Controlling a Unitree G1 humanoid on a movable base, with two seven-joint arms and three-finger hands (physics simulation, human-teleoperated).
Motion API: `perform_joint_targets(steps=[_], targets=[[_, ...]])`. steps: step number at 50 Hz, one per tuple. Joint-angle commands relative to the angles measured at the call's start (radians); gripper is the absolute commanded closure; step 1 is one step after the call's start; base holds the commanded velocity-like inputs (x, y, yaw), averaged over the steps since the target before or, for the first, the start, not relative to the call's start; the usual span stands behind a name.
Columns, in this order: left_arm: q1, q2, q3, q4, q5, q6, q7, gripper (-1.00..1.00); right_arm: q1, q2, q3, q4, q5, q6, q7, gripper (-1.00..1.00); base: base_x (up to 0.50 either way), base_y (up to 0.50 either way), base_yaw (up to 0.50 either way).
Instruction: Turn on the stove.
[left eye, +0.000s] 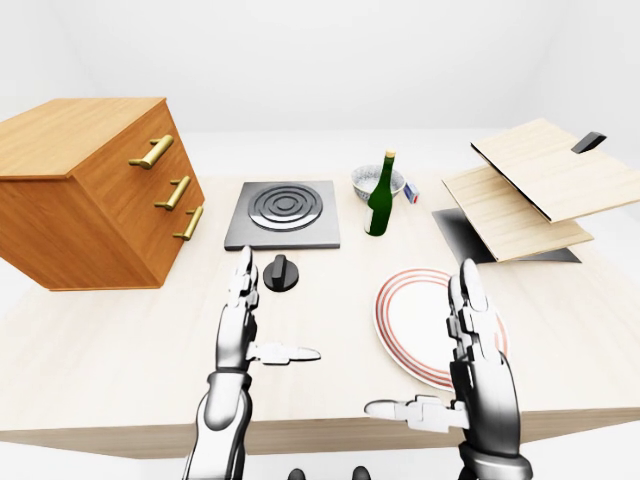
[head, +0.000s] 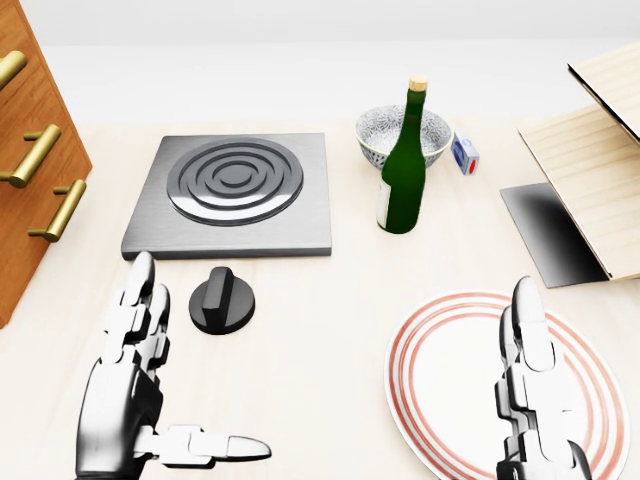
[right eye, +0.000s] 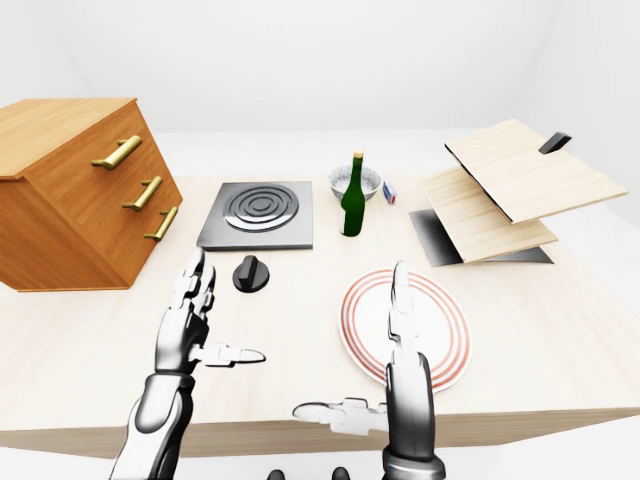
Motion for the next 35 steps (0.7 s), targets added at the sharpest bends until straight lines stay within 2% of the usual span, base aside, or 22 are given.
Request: perform_joint_targets(steps=[1,10,14,15,16,18,19,20,35], targets=[[-0.04,-0.008,0.011,0.043,0.008,0.0,0.005,-1.0,0.014,-0.02,0.015,-0.011,-0.009,0.0,-0.023,-1.0,0.0,0.0,0.0],[-0.065,-0.01,0.023,0.055,-0.005,0.0,0.003,-1.0,0.015,-0.024,0.016,-0.018,-0.001,0.0,-0.019,-1.0,0.0,0.0,0.0],[-0.074,-0.011,0.025,0.065,-0.003,0.014,0.004,-1.0,0.016,-0.023,0.011,-0.021,0.008,0.0,-0.016,-1.0,0.0,0.0,0.0],[-0.086,-0.011,0.026,0.079,-0.009,0.032,0.001,-1.0,0.022,-0.024,0.012,-0.025,0.009,0.0,-0.017,-1.0,0.0,0.0,0.0],[-0.096,-0.013,0.028,0.093,-0.008,0.038,0.003,-1.0,0.024,-0.026,0.012,-0.026,0.008,0.0,-0.018,-1.0,0.0,0.0,0.0],[-0.126,-0.017,0.032,0.148,0.003,0.037,0.019,-1.0,0.03,-0.028,0.014,-0.03,0.007,0.0,-0.021,-1.0,0.0,0.0,0.0],[-0.333,-0.037,0.035,0.596,0.063,0.0,0.085,-1.0,0.07,-0.047,0.011,-0.065,0.016,0.0,-0.026,-1.0,0.0,0.0,0.0],[-0.356,-0.037,0.039,0.655,0.066,0.0,0.091,-1.0,0.072,-0.049,0.01,-0.068,0.018,0.0,-0.027,-1.0,0.0,0.0,0.0],[-0.393,-0.041,0.046,0.74,0.072,0.0,0.098,-1.0,0.071,-0.047,0.007,-0.066,0.017,0.0,-0.03,-1.0,0.0,0.0,0.0]])
